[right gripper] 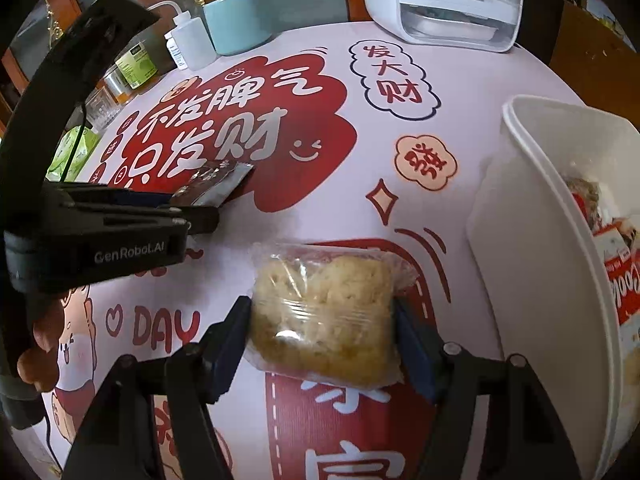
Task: Organize snacks
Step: 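Grasp the brown chocolate bar with the left tool while the right tool grasps the pastry bag, then carry both snacks over the white tray and open both tools to release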
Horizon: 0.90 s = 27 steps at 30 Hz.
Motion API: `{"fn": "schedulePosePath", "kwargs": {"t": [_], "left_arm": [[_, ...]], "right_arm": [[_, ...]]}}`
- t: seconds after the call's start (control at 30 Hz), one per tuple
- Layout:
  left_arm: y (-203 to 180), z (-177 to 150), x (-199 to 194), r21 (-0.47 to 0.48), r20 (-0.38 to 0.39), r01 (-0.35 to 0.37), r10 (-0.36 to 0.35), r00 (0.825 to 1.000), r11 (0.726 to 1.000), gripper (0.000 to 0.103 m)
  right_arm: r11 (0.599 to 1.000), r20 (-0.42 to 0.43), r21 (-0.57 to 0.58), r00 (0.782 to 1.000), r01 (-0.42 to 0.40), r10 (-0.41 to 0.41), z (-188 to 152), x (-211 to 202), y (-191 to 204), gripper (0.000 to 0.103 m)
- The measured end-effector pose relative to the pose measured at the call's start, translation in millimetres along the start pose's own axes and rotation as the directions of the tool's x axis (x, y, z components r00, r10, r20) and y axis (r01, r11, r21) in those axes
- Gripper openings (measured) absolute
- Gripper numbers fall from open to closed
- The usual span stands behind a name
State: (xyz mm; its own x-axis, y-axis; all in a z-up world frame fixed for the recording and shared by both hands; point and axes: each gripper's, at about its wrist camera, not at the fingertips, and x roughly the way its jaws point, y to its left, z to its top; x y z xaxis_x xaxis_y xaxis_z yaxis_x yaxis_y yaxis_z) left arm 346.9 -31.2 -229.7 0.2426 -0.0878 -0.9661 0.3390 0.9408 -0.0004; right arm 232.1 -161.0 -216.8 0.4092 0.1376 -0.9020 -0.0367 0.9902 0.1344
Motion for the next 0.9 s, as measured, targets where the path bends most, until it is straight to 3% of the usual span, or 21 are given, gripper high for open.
{"fn": "schedulePosePath", "kwargs": {"t": [0.17, 0.37, 0.67, 0.9], "left_arm": [[-11.1, -17.9, -10.9, 0.032, 0.009, -0.027, 0.027, 1.0, 0.999, 0.036], [-19.0, -58.4, -57.4, 0.07, 0.042, -0.027, 0.024, 0.999, 0.997, 0.036], [-43.7, -113.1, -121.6, 0.083, 0.057, 0.048, -0.052, 0.997, 0.995, 0.036], [-82.8, -122.8, -159.6, 0.149, 0.093, 0.092, -0.106, 0.99, 0.985, 0.036]], "right_arm": [[1.0, 0.019, 0.011, 1.0, -0.015, 0.014, -12.7, -16.6, 1.0, 0.069], [0.999, 0.064, 0.017, 0.997, -0.041, 0.04, -31.7, -56.7, 1.7, 0.069], [0.998, 0.146, 0.028, 0.988, -0.057, 0.053, -68.0, -130.4, -5.9, 0.069], [0.996, 0.253, 0.083, 0.968, -0.017, -0.005, -76.4, -186.6, -42.1, 0.069]]}}
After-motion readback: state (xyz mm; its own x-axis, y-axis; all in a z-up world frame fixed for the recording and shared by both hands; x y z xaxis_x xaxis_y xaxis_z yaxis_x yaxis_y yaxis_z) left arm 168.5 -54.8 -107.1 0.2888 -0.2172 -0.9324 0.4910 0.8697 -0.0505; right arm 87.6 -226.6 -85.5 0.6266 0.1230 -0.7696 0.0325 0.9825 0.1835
